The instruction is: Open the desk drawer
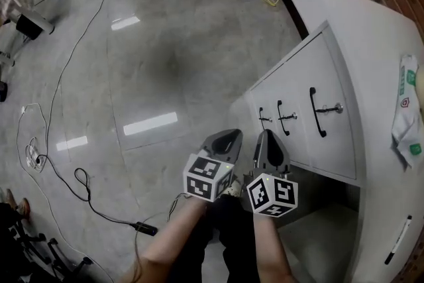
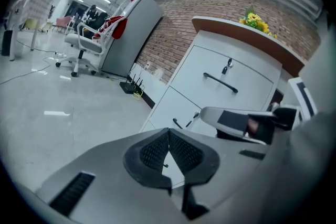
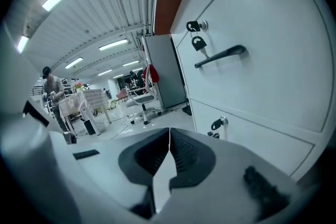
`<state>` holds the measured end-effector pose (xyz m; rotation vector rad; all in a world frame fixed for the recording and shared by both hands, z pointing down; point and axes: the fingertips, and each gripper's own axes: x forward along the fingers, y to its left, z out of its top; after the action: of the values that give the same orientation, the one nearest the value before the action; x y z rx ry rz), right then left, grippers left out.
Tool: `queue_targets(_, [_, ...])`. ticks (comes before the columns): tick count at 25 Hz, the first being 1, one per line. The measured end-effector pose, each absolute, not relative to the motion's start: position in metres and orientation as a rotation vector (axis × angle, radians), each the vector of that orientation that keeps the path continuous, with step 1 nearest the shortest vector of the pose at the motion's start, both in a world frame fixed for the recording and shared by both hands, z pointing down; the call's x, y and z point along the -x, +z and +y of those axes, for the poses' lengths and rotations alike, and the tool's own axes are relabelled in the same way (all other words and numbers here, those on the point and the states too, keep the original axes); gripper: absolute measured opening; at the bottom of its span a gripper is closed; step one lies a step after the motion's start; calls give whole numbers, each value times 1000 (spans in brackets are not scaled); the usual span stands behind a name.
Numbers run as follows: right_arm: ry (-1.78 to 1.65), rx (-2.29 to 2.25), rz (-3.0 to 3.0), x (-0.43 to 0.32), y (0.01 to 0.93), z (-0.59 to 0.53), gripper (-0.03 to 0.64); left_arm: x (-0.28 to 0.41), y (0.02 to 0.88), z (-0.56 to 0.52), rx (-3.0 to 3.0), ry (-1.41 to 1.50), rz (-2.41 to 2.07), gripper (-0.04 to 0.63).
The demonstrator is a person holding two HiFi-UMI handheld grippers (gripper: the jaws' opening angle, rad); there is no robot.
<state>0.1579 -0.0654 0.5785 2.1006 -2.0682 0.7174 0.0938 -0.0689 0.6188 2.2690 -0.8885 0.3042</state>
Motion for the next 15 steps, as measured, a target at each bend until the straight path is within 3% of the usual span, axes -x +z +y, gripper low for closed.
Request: queue_targets(15, [574,-2001,-2093,-159,626,-92,14,-171,786,-59,-2051,224,-670,9])
